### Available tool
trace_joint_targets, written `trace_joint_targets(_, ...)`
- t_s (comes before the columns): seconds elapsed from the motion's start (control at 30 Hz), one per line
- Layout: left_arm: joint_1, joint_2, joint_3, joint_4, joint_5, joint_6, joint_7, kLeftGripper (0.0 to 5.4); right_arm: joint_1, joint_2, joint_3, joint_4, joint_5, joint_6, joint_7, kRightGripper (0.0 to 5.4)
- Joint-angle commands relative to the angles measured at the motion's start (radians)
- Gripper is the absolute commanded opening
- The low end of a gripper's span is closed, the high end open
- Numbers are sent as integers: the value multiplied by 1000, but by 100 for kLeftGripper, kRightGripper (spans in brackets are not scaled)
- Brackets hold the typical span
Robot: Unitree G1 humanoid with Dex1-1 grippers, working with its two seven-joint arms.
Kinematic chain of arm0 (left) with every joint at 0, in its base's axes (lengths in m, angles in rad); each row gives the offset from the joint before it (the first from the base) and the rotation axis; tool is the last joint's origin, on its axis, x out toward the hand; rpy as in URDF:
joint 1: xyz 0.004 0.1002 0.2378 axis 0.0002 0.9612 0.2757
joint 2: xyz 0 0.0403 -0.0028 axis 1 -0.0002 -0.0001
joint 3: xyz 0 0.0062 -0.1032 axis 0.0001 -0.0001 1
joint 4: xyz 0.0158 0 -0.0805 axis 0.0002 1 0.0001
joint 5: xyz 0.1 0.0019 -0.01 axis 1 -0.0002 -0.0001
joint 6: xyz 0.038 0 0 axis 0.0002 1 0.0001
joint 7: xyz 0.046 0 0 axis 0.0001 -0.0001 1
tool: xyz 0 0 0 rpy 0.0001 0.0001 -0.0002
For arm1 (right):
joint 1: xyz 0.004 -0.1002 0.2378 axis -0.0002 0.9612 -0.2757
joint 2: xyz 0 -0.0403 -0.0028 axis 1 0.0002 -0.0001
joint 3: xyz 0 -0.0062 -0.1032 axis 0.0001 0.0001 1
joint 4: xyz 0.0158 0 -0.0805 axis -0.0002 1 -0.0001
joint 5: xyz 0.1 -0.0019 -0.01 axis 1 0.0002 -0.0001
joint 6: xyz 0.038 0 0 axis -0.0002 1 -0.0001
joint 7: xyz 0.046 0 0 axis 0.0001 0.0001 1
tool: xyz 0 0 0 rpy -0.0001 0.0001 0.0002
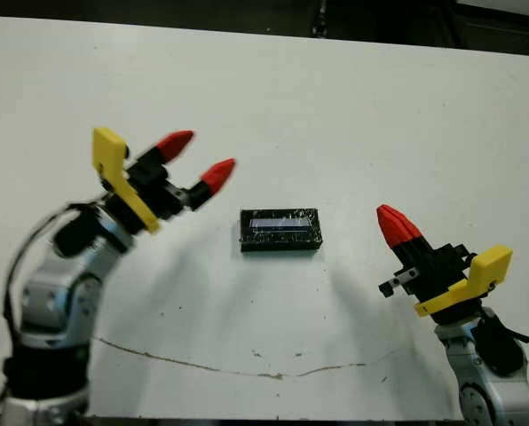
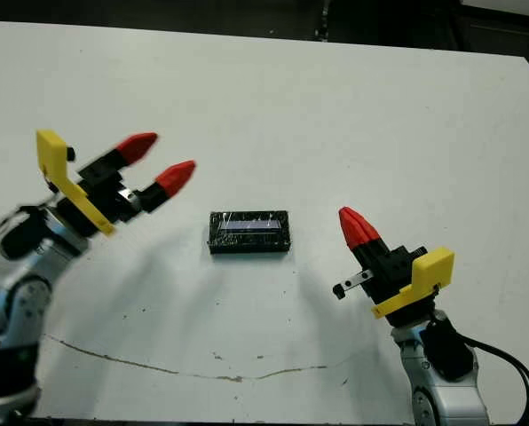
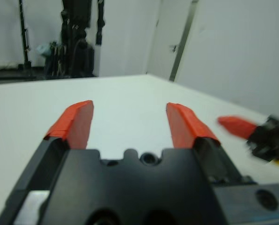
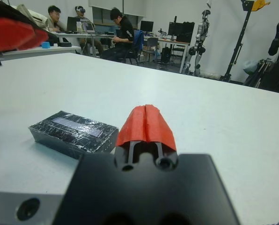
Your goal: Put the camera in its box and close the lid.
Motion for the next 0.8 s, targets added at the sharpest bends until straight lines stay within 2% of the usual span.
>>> trace_joint_targets(0.03, 21, -32, -68, -72, -5, 72, 84, 330, 10, -4, -15, 3, -2, -5, -11, 0)
trace_joint_targets(0.13, 7, -62, -121, -93, -16, 163, 158, 283, 9, -2, -22, 12, 4, -13, -7, 0)
trace_joint_targets(0.23, -26, -85, -174, -83, 2, 260, 235, 236, 9, -2, -29, 11, 9, -9, -9, 0)
trace_joint_targets(0.37, -42, -120, -228, -5, 26, 298, 278, 177, 13, 3, -40, 12, 5, -17, -18, 0)
trace_joint_targets(0.5, -51, -159, -262, 69, 41, 389, 339, 117, 16, 5, -47, 11, 0, -23, -27, 0)
trace_joint_targets(0.63, -48, -158, -329, 148, 107, 426, 369, 58, 20, 0, -51, 6, 2, -20, -28, 0)
trace_joint_targets(0.73, -28, -150, -370, 215, 147, 394, 344, 11, 18, 4, -51, 10, 12, -28, -19, 0)
trace_joint_targets(0.8, -15, -157, -377, 259, 165, 381, 344, 1, 19, 3, -49, 9, 8, -32, -18, 0)
